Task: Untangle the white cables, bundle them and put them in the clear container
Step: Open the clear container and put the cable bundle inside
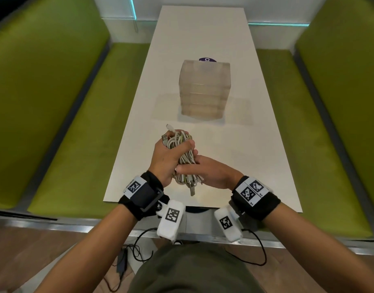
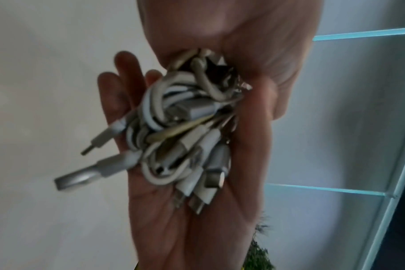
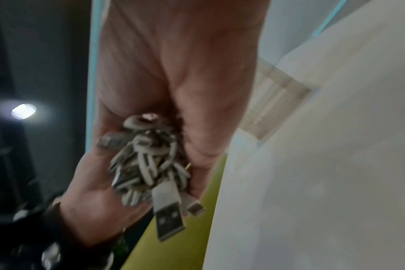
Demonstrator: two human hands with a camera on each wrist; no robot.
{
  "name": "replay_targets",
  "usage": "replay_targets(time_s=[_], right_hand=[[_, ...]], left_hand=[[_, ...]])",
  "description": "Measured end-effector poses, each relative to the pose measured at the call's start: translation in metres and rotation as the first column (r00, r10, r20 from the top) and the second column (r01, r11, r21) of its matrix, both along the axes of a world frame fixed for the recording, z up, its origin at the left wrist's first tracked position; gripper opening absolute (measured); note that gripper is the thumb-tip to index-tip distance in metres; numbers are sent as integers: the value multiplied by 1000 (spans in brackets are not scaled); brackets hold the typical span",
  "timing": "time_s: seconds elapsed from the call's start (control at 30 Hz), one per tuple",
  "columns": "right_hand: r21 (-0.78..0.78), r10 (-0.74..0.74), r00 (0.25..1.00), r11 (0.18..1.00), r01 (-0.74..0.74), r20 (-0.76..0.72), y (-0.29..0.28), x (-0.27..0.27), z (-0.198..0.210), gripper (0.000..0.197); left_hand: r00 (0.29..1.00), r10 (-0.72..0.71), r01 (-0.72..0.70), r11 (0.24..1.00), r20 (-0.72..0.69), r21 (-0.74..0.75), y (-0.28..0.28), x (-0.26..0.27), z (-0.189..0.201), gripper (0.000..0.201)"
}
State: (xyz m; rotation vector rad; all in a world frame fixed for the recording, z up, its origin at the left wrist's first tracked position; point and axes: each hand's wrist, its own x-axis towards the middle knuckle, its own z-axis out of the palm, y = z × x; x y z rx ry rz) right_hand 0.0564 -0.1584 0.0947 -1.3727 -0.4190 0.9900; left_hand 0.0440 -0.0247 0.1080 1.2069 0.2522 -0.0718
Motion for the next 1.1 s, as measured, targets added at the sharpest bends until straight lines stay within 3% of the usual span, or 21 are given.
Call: replay_targets(time_s=[0.07,0.1,0.2,0.33,0.4,0.47,0.5,0.57,0.6,0.67,0.7,0.8,0.87,1.0,1.1], right_hand=[[75,-33,993,996,42,-113,-4,2,-6,26],[77,-37,994,996,45,-101,-5,3,-9,29],[-10,-18,996,1000,19,89,-2,7,-16,30],[-71,-24,990,997,34,142,0,13,-21,34],[-214,87,967,976,-35,238,-2,28,-16,35],[-465,263,887,883,-63,379,-6,59,-8,38],[-542,268,866,840,4,421,-9,78,-5,41],[-531,70,834,799,282,547,-14,119,2,46],[-471,-30,752,762,443,659,-16,138,5,48],[-399,-35,573,682,613,819,-16,172,11,58],[-427,18,553,656,622,833,-15,185,13,64],[-598,171,631,572,561,757,-15,208,7,70],[-580,169,601,554,598,781,-16,210,-3,66],[-324,-27,427,610,723,904,-23,198,-4,35],[-311,-89,452,608,730,887,-47,188,-4,17]], left_hand=[[1000,15,-15,1000,-10,-15,7,5,-3,15],[1000,17,-17,1000,-15,-15,10,6,-5,14],[1000,9,-9,1000,-16,-16,12,8,-11,13],[1000,8,-8,997,-6,80,12,19,-15,11],[1000,14,-15,981,4,193,13,29,-17,12],[999,18,-27,931,30,364,16,42,-23,17],[999,-1,-20,895,47,445,20,48,-26,21],[996,-61,14,839,69,544,27,58,-29,26],[994,-89,33,814,69,580,31,62,-29,29],[992,-118,55,757,54,651,38,70,-27,40],[991,-127,60,734,49,677,41,73,-25,46],[985,-164,74,682,53,728,47,83,-17,55],[981,-186,86,655,50,751,50,86,-12,58],[972,-231,103,607,51,788,56,86,-6,63],[959,-281,129,555,39,821,58,83,-4,67]])
